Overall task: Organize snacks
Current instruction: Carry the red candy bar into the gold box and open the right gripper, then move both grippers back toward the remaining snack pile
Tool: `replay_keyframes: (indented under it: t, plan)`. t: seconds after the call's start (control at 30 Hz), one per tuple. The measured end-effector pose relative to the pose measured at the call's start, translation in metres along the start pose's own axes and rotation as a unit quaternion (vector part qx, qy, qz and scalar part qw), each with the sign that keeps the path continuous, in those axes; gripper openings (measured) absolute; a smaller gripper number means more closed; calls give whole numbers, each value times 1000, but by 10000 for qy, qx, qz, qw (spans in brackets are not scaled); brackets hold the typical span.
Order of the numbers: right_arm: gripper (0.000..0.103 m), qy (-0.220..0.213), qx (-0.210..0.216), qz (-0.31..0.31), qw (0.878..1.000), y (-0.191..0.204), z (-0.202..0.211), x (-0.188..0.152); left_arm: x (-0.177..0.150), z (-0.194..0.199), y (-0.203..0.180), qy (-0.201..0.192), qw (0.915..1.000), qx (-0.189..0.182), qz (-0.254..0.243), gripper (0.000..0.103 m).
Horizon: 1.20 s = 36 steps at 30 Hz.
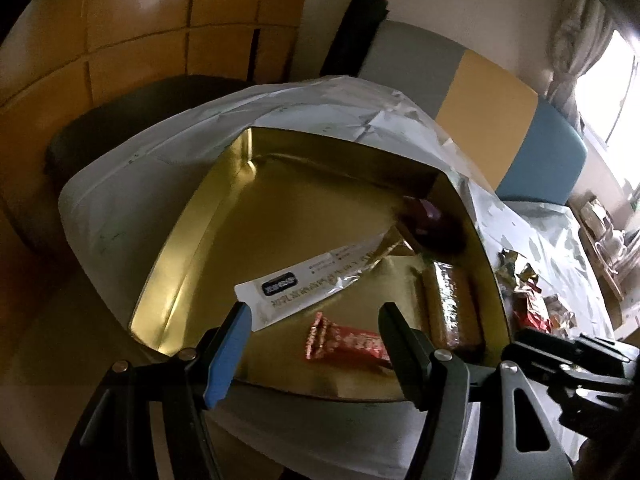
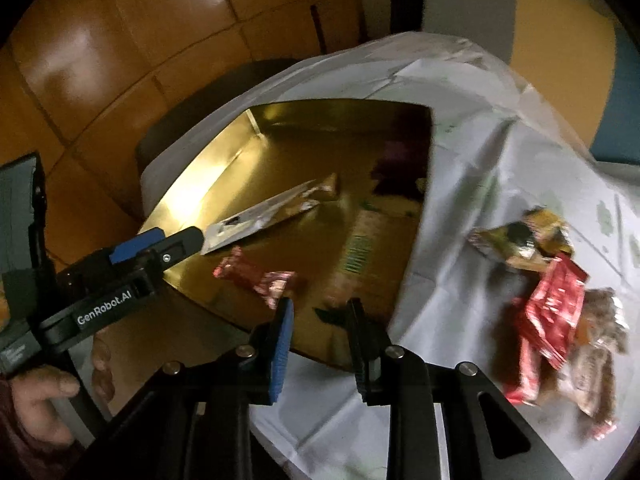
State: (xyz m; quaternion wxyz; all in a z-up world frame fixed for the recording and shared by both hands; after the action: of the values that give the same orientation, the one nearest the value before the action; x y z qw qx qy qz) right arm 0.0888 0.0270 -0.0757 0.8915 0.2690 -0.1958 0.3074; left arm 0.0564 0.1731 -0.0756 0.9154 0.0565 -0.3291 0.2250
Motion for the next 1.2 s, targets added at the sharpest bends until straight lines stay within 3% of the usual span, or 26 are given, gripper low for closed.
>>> replay_keyframes:
  t: [0.3, 0.7, 1.2]
  plan:
    - [53, -400, -497, -96, 9979, -28, 44, -11, -2, 13, -26, -148, 9988, -190, -435, 66]
    - [60, -621, -1099, -511, 9907, -92, 92, -35, -12, 23, -58, -203, 9951, -263, -934, 66]
    - [65, -693, -2000, -889, 9733, -179, 162, -60, -20, 27, -91, -186, 9890, -359, -1423, 66]
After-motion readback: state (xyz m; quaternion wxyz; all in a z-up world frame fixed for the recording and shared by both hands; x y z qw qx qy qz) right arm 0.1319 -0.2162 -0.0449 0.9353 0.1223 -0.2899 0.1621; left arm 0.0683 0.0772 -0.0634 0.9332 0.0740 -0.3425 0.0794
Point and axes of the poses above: each gripper's, at about its wrist camera, not at the fingertips, and z roughly against the way its jaws point, y to its left, x to its top, the point moved 7 cm from there along -z, roughly the way its jaws point, and after that the axes turned 12 degrees about x, right-handed, at the moved point
